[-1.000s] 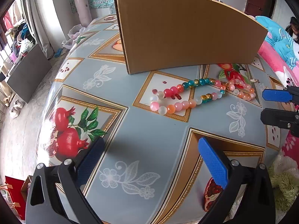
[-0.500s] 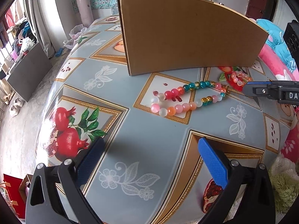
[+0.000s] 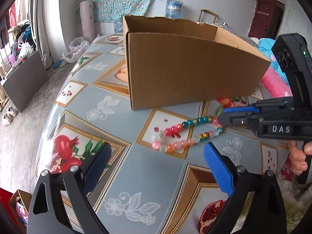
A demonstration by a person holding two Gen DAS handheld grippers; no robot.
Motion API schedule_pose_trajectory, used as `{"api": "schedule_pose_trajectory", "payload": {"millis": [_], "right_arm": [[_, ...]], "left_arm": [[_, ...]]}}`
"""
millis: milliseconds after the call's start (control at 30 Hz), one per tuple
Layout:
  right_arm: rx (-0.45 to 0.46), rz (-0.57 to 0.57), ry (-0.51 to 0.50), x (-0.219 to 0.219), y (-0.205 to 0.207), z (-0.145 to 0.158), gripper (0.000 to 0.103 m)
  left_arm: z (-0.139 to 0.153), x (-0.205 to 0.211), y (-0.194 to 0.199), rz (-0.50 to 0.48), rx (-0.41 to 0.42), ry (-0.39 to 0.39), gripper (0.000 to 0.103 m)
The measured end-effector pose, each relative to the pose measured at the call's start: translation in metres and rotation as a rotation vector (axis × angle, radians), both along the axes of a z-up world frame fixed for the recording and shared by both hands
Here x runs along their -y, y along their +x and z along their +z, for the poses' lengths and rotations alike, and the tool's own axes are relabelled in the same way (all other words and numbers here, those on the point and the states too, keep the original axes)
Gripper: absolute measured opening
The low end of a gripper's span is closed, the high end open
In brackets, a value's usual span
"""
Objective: Organize jewelry
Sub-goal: 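Close the left gripper on the beaded bracelet strand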
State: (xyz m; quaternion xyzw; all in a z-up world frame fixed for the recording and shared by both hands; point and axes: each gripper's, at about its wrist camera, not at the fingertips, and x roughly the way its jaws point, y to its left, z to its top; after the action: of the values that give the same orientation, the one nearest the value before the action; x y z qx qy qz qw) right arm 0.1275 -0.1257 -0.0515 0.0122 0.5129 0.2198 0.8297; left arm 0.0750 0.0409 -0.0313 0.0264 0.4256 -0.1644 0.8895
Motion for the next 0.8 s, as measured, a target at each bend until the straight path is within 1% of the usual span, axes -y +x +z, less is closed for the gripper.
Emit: {"api": "schedule_pose_trajectory", "payload": {"millis": [33,100,133,200,300,333,400,500,600,767,800], "right_arm": [[-0.001,-0.001,-0.008,-0.004,0.000,-0.001,0.016],[-0.005,-0.006,-0.016,-0.011,0.001,-0.004,0.015],[-0.007,-0.009,-0.021,-0.012,0.002,-0.005,0.014],[-0.004,-0.017,-0.033,-0.019,0.001,-0.009,0.013],[-0.007,-0.021,-0.027,-0.019,0.001,-0.012,0.011],[-0.007,-0.020,-0.027,-0.021,0.001,-0.013,0.011],[-0.009,-0.015,-0.030,-0.016,-0.002,-0.012,0.011],[-0.008,-0.003,-0.043,-0.019,-0.002,-0.013,0.011],[-0.001,0.006,-0.058,-0.022,-0.002,-0.012,0.011],[-0.008,0.001,-0.068,-0.025,0.000,-0.017,0.013],[-0.003,0.005,-0.076,-0.026,0.000,-0.017,0.014]], "left_arm": [[0.001,0.000,0.004,-0.001,-0.003,-0.015,0.090],[0.000,0.003,0.013,-0.002,-0.015,-0.015,0.082],[-0.002,0.004,0.016,-0.007,-0.019,-0.005,0.079],[-0.005,0.010,0.022,-0.015,-0.029,0.044,0.068],[-0.009,0.014,0.027,-0.023,-0.030,0.088,0.060],[-0.009,0.014,0.027,-0.025,-0.034,0.090,0.058],[-0.011,0.015,0.029,-0.023,-0.050,0.093,0.050],[-0.012,0.016,0.028,-0.027,-0.063,0.088,0.042],[-0.016,0.017,0.028,-0.025,-0.083,0.085,0.038],[-0.017,0.017,0.028,-0.017,-0.077,0.097,0.036],[-0.018,0.018,0.028,-0.018,-0.074,0.098,0.034]]}}
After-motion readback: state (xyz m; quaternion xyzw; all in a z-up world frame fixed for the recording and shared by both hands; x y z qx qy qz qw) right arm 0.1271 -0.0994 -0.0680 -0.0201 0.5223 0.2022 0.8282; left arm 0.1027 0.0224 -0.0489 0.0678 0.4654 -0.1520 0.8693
